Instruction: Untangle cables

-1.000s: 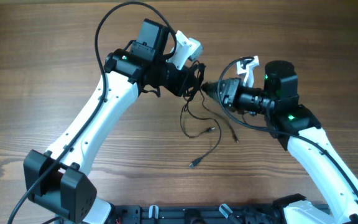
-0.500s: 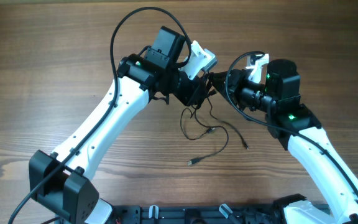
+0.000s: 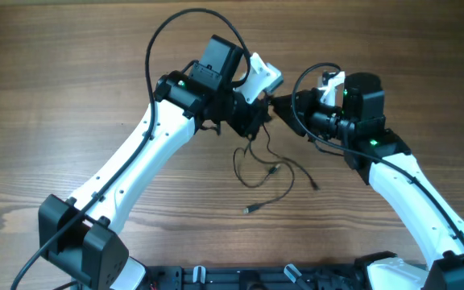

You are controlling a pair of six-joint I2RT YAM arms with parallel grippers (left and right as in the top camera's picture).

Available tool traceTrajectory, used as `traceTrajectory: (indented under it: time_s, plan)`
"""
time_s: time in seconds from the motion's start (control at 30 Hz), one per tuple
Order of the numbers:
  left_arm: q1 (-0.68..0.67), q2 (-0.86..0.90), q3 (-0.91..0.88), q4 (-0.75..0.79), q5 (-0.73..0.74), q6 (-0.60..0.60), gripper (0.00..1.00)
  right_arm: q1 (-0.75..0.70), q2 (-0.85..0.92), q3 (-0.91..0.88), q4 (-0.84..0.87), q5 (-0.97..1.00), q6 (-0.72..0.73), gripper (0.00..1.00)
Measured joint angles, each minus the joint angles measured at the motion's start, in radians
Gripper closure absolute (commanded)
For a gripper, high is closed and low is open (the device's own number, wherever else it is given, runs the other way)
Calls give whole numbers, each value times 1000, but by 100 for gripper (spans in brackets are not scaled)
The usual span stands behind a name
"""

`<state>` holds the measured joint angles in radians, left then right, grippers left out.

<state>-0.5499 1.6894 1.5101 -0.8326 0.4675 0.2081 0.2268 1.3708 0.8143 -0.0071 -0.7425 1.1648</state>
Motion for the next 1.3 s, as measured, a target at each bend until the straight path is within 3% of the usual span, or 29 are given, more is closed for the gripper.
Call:
traceTrajectory:
  time_s: [0.2, 0.33, 0.6, 1.1, 1.3]
  plan:
    - [-1, 0, 0, 34, -64, -35, 96, -6, 0, 0, 5, -50, -37, 73]
    - [-1, 0, 0, 27, -78, -43, 96, -2, 1, 0, 103, -39, -83, 72]
    - [-5, 0, 0, 2, -77, -49, 96, 0, 1, 0, 120, 86, -16, 71]
    - [-5, 0, 0, 10, -34, 1, 96, 19, 46, 0, 169, 62, 13, 70]
    - [-35, 0, 0, 11, -39, 117, 96, 21, 69, 0, 196, 25, 28, 71]
